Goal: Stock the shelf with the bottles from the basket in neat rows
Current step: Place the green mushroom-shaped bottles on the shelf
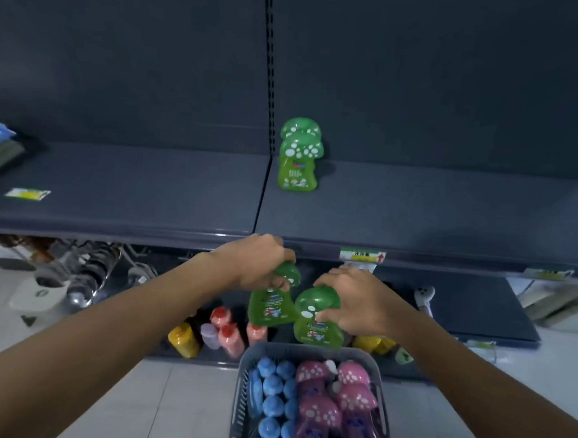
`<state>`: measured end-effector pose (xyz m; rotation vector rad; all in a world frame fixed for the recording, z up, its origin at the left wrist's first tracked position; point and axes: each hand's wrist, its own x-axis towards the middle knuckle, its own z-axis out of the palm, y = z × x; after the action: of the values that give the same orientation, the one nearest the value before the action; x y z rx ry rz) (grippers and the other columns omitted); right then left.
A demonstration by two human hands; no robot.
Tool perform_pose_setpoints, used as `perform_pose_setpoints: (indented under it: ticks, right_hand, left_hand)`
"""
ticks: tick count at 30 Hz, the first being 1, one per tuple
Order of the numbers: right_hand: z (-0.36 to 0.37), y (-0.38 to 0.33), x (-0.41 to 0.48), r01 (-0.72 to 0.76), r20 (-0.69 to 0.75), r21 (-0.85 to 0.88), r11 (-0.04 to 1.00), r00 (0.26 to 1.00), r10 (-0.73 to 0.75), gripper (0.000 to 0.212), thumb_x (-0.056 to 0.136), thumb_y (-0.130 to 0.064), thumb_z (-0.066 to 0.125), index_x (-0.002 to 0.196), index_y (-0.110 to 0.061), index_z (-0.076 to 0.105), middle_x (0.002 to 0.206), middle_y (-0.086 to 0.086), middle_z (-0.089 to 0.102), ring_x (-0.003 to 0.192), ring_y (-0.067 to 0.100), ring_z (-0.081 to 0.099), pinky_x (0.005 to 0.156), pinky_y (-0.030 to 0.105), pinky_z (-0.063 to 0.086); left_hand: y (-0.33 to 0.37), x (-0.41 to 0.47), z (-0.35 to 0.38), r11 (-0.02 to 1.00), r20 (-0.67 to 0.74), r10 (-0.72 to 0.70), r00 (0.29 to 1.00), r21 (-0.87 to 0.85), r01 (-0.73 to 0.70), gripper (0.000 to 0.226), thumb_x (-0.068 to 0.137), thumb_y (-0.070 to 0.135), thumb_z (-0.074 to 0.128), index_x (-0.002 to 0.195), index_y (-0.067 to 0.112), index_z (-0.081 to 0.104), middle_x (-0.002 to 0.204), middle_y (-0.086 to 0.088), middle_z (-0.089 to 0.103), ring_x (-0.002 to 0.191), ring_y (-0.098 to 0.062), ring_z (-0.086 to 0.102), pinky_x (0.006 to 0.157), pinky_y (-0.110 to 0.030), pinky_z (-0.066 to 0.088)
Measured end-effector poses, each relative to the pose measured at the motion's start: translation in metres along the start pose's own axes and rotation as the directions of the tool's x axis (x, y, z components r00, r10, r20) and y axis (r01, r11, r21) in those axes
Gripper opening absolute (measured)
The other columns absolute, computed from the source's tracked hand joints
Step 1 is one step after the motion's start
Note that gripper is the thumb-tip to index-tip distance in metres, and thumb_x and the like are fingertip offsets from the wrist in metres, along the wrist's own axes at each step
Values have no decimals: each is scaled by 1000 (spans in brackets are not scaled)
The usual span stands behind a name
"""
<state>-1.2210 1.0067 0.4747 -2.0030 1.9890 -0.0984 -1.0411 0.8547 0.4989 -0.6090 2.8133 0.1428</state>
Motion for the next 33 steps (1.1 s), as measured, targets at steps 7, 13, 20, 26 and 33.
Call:
perform_pose_setpoints:
  ticks: [7, 13, 20, 26, 33]
  right_hand:
    - [-61, -4, 0, 20, -59, -32, 999, 998, -22, 66, 83, -59, 69, 138, -27, 54, 134, -4, 60, 125, 18, 53, 103, 37, 44]
    - [-100, -10, 16, 1, -160, 17, 1000, 987, 2, 60, 76, -57, 76, 127, -29, 61, 117, -8, 66, 109, 15, 59, 91, 32, 48]
    - [-134, -9, 53, -14, -256, 34, 999, 966, 22, 57, 75, -58, 76, 125, -36, 61, 116, -9, 67, 109, 15, 59, 91, 35, 49]
    - [-146, -8, 90, -59, -358, 9, 998, 932, 58, 56, 73, -58, 76, 124, -39, 60, 112, -10, 69, 106, 18, 63, 83, 33, 45]
    - [-128, -1, 112, -32, -366, 81, 996, 929, 60, 52, 73, -50, 79, 121, -35, 64, 112, -10, 70, 104, 18, 64, 85, 35, 50]
  left_hand:
    - [-11, 9, -76, 1000, -170, -25, 985, 5, 27, 67, 89, 65, 61, 142, 26, 47, 124, -8, 63, 113, -33, 62, 91, -45, 53]
    - [-27, 29, -129, 998, -336, -61, 940, -5, 63, 61, 82, 68, 68, 123, 24, 56, 110, -6, 68, 103, -31, 63, 82, -39, 50]
    - [-43, 57, -164, 998, -418, -62, 906, -42, 49, 53, 82, 61, 71, 121, 25, 60, 112, -4, 66, 105, -28, 61, 87, -43, 52]
    - [-62, 83, -164, 997, -416, -77, 906, -47, 63, 50, 84, 54, 72, 126, 28, 64, 116, -1, 66, 109, -26, 61, 90, -41, 53]
    - [-76, 100, -146, 998, -388, -53, 920, -43, 40, 51, 84, 58, 71, 130, 37, 66, 122, -1, 69, 112, -27, 63, 94, -41, 53]
